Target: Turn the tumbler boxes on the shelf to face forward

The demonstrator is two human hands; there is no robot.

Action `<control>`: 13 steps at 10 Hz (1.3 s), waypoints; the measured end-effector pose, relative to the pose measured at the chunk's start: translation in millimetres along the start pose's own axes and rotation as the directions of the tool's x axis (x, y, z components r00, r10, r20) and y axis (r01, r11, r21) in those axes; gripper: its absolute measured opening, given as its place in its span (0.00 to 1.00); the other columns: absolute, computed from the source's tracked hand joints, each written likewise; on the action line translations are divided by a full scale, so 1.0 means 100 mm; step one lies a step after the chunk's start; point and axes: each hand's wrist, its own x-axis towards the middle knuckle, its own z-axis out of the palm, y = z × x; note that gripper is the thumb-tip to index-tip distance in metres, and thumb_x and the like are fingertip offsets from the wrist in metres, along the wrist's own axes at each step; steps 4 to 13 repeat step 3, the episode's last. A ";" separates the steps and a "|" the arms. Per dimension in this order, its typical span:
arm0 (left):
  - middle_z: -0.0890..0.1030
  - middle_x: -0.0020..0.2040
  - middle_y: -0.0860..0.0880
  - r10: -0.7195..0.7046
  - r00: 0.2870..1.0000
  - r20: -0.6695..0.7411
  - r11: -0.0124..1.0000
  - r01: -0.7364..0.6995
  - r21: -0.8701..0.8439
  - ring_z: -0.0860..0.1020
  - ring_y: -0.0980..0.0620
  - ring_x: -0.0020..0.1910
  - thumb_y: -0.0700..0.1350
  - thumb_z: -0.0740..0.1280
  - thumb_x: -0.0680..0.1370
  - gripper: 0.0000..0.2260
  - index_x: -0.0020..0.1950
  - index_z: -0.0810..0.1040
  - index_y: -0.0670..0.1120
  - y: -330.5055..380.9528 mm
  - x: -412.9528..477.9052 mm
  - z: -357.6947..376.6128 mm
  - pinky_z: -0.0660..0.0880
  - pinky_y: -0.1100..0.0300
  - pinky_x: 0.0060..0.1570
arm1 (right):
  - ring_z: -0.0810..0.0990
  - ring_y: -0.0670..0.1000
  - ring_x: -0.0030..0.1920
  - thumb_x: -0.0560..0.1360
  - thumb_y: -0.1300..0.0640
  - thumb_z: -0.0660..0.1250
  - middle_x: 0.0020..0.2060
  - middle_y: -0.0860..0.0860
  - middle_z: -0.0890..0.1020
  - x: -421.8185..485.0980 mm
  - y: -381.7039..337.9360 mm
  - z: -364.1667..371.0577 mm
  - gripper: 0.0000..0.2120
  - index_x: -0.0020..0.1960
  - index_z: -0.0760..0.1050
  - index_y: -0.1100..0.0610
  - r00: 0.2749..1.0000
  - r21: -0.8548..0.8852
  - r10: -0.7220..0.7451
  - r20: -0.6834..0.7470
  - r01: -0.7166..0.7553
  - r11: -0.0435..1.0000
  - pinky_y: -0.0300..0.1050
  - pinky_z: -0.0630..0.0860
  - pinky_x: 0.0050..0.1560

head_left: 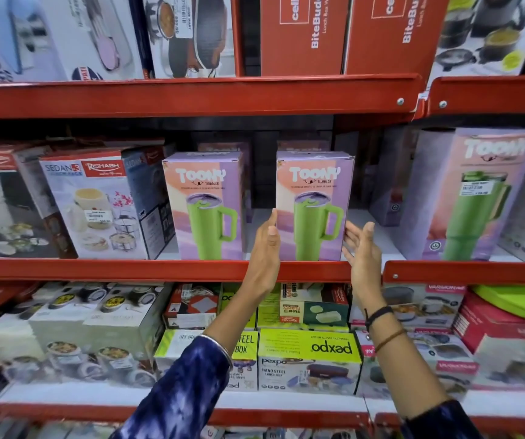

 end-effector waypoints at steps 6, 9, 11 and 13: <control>0.60 0.75 0.49 0.605 0.796 -0.010 0.757 -0.572 0.315 0.56 0.56 0.75 0.60 0.47 0.80 0.30 0.75 0.57 0.42 0.78 0.34 -0.59 0.50 0.69 0.73 | 0.70 0.39 0.66 0.78 0.48 0.53 0.66 0.50 0.74 0.06 -0.90 0.51 0.23 0.68 0.69 0.57 0.791 -0.227 -0.610 0.038 0.602 0.766 0.34 0.65 0.67; 0.60 0.75 0.49 0.605 0.796 -0.010 0.757 -0.572 0.315 0.56 0.56 0.75 0.60 0.47 0.80 0.30 0.75 0.57 0.42 0.78 0.34 -0.59 0.50 0.69 0.73 | 0.70 0.39 0.66 0.78 0.48 0.53 0.66 0.50 0.74 0.06 -0.90 0.51 0.23 0.68 0.69 0.57 0.791 -0.227 -0.610 0.038 0.602 0.766 0.34 0.65 0.67; 0.60 0.75 0.49 0.605 0.796 -0.010 0.757 -0.572 0.315 0.56 0.56 0.75 0.60 0.47 0.80 0.30 0.75 0.57 0.42 0.78 0.34 -0.59 0.50 0.69 0.73 | 0.70 0.39 0.66 0.78 0.48 0.53 0.66 0.50 0.74 0.06 -0.90 0.51 0.23 0.68 0.69 0.57 0.791 -0.227 -0.610 0.038 0.602 0.766 0.34 0.65 0.67; 0.60 0.75 0.49 0.605 0.796 -0.010 0.757 -0.572 0.315 0.56 0.56 0.75 0.60 0.47 0.80 0.30 0.75 0.57 0.42 0.78 0.34 -0.59 0.50 0.69 0.73 | 0.70 0.39 0.66 0.78 0.48 0.53 0.66 0.50 0.74 0.06 -0.90 0.51 0.23 0.68 0.69 0.57 0.791 -0.227 -0.610 0.038 0.602 0.766 0.34 0.65 0.67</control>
